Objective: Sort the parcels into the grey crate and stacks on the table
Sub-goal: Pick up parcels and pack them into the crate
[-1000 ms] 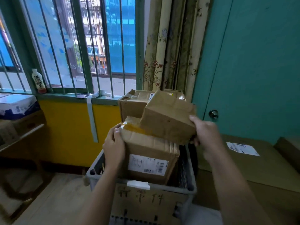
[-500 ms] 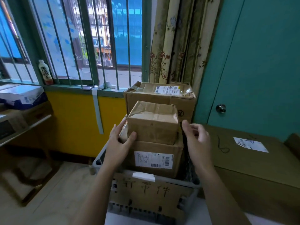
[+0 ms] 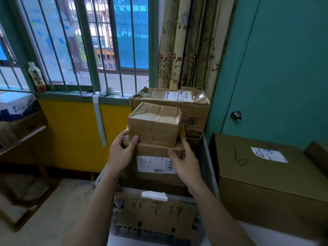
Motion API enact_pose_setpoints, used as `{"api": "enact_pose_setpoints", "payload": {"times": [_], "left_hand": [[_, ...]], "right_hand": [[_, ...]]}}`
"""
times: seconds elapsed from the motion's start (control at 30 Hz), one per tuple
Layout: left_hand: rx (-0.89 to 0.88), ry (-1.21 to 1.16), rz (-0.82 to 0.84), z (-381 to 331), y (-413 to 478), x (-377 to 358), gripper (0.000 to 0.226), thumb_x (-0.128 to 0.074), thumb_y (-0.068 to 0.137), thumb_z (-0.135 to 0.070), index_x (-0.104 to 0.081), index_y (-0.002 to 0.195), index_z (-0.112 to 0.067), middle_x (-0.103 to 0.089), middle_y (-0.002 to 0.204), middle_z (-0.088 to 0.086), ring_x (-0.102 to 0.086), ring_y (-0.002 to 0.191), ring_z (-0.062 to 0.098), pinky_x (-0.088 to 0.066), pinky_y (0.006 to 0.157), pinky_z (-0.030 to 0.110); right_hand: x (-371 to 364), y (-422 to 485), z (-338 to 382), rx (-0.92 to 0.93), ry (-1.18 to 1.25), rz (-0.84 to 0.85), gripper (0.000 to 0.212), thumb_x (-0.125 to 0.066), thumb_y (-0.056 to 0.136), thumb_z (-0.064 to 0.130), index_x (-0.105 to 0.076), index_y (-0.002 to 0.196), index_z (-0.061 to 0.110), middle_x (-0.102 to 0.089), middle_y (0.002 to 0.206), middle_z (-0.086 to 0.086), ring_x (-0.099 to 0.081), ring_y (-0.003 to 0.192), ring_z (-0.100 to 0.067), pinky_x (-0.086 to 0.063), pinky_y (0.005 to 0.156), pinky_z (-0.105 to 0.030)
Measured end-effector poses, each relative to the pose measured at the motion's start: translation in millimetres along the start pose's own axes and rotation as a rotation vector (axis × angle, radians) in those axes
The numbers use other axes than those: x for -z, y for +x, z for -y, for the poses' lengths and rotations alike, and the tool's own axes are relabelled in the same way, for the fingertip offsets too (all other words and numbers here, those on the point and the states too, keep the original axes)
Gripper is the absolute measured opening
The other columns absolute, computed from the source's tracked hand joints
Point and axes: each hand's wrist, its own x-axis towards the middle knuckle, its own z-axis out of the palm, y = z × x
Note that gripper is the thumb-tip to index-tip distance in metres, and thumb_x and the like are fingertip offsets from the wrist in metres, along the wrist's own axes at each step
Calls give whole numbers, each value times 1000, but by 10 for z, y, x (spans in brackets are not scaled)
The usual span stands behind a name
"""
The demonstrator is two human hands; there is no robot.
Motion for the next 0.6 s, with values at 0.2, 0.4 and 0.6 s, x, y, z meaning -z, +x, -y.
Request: {"api": "enact_pose_setpoints", "payload": {"times": [0.2, 0.4, 0.6], "left_hand": [[12, 32, 33, 44, 80, 19, 55, -61, 91, -46, -47, 141, -26, -51, 138, 4, -51, 118, 20, -46, 77, 24], [-26, 108, -74, 10, 51, 13, 64, -64, 95, -31, -35, 152, -23, -36, 154, 7, -40, 133, 18, -39, 92, 26], [-6, 168, -245, 12, -178, -21, 83, -75, 86, -33, -29, 154, -22, -29, 161, 4, -29, 147, 24, -36, 110, 41]], "right_hand": [[24, 3, -91, 42, -140, 34, 87, -67, 91, 38, -7, 154, 50, -36, 152, 5, -36, 139, -18, -35, 115, -46], [52, -15, -155, 45, -101, 16, 95, -71, 90, 30, -4, 155, 49, -36, 153, 12, -36, 140, -13, -36, 115, -45], [189, -157, -299, -5, -33, -52, 99, -75, 87, 27, -5, 157, 35, -28, 161, 5, -28, 146, -14, -32, 119, -45]]}}
